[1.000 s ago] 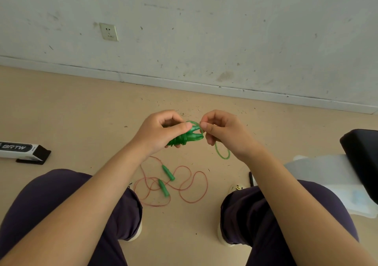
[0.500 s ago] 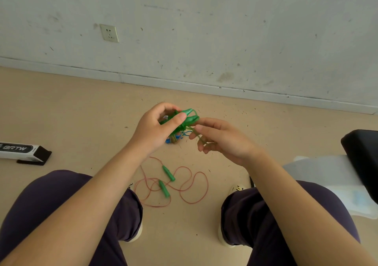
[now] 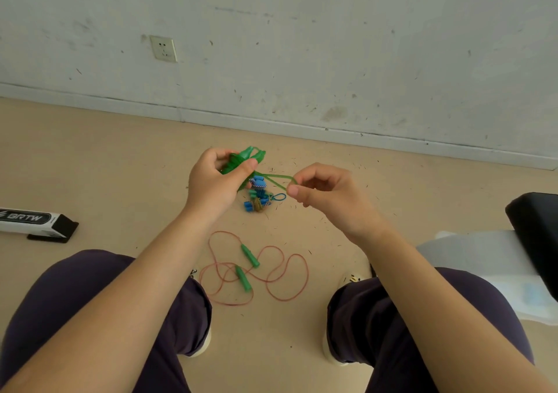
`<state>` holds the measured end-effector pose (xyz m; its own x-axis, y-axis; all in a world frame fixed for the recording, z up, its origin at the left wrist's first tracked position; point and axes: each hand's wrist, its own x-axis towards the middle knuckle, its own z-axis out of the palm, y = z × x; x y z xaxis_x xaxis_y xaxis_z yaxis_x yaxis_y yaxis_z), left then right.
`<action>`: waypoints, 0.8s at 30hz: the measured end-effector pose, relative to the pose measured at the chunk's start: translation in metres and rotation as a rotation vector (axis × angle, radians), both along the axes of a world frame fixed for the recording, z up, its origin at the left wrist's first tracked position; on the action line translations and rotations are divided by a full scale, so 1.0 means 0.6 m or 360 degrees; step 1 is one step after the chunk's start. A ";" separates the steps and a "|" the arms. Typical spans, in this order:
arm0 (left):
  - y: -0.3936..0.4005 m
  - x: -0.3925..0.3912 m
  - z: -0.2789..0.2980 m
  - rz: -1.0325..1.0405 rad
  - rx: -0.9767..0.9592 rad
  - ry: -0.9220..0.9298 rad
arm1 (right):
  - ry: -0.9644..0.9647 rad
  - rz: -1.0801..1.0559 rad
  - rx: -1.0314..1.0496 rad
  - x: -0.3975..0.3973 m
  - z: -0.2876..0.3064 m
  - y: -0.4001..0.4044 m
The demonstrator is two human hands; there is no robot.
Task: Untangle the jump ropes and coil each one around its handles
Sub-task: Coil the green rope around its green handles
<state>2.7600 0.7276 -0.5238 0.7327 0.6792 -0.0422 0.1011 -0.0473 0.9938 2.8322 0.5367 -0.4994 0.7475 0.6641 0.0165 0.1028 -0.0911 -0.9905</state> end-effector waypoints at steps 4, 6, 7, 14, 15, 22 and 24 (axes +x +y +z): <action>-0.006 0.006 -0.011 -0.0079 -0.0057 0.0130 | -0.0034 0.0089 0.0149 -0.010 0.006 0.009; -0.011 0.007 -0.012 -0.0183 -0.0051 0.0149 | 0.0058 0.0144 0.0243 -0.006 0.008 0.008; -0.014 0.006 -0.012 -0.0238 -0.0063 0.0135 | 0.0092 0.0174 0.0297 -0.003 0.008 0.007; -0.018 -0.005 -0.009 -0.0450 -0.0202 0.0049 | 0.0272 0.0049 0.0445 0.019 0.006 0.000; -0.018 -0.007 -0.008 -0.0452 -0.0223 0.0044 | 0.0289 0.0049 0.0439 0.018 0.007 -0.001; -0.032 -0.012 0.004 -0.0551 -0.0241 0.0007 | 0.0398 -0.0057 0.0393 0.016 0.011 0.001; -0.034 -0.013 0.007 -0.0571 -0.0216 -0.0014 | 0.0434 -0.0067 0.0402 0.014 0.010 0.002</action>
<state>2.7523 0.7072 -0.5199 0.9236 0.3683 -0.1067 0.0934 0.0538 0.9942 2.8409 0.5381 -0.4933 0.7735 0.6332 -0.0274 -0.1664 0.1611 -0.9728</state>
